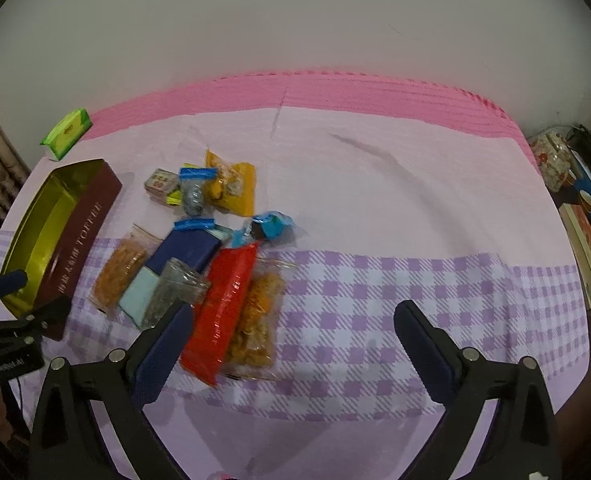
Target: Organize snacks
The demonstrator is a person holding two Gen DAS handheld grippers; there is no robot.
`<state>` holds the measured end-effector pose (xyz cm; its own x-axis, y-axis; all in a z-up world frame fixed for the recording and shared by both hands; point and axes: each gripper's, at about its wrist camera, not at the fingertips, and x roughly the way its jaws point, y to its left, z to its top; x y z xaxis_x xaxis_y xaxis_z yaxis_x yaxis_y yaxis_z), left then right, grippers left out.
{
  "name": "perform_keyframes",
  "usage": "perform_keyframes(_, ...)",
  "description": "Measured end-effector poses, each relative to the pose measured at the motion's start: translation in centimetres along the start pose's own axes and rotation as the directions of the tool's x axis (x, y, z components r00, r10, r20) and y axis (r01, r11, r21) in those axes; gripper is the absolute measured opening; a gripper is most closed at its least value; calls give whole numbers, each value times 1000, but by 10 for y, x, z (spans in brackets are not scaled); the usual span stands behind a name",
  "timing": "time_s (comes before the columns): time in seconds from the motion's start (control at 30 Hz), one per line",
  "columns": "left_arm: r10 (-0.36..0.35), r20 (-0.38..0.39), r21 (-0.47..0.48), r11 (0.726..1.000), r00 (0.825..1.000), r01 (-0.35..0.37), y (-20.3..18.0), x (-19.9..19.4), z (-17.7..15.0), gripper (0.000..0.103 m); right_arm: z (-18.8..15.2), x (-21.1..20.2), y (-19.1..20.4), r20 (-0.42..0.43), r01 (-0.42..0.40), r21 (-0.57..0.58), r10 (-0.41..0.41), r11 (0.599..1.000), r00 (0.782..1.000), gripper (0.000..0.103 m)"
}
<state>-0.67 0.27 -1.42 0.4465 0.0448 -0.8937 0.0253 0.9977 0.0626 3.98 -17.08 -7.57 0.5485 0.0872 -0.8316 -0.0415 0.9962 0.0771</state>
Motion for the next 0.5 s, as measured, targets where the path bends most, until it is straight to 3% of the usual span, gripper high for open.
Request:
perform_keyframes(0.3, -4, -1, 6, 1000, 1000, 4, 1, 3, -1, 88, -13, 19, -9, -74, 28, -11, -28, 1000, 997, 79)
perform_keyframes(0.5, -2, -6, 2, 1000, 1000, 2, 2, 4, 0, 88, -15, 37, -3, -114, 13, -20, -15, 1000, 993, 77)
